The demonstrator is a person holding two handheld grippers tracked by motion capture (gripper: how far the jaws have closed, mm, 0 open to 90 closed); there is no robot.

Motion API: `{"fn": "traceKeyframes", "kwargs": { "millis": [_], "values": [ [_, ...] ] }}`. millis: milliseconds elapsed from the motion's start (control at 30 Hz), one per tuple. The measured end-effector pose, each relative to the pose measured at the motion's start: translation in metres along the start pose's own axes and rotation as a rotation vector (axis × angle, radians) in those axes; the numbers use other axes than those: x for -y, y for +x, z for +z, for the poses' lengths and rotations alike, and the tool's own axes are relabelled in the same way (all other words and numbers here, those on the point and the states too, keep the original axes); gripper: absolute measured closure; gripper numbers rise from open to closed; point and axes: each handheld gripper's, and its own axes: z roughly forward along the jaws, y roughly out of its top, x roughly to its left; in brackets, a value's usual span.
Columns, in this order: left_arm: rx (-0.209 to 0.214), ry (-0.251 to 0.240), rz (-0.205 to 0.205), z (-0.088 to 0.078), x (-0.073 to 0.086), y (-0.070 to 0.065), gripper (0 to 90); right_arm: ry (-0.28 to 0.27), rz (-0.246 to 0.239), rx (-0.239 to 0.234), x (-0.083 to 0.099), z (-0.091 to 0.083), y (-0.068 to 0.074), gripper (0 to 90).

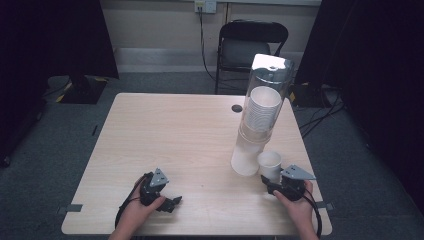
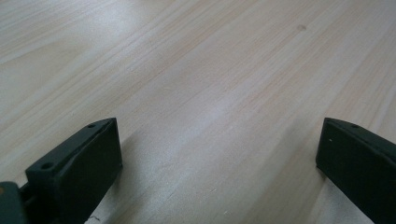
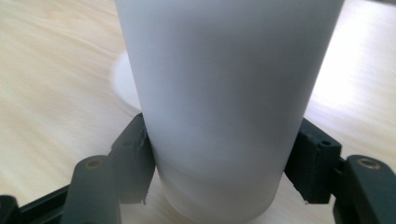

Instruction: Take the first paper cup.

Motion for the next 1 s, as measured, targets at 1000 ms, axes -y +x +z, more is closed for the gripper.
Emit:
{"fn": "traceKeyframes", "kwargs": {
  "millis": [1000],
  "values": [
    [0.0, 0.0, -0.001, 0.0, 0.0, 0.0, 0.0, 0.0, -0.136, -0.304, -0.052, 0.074, 0.122, 33.5]
  ]
}}
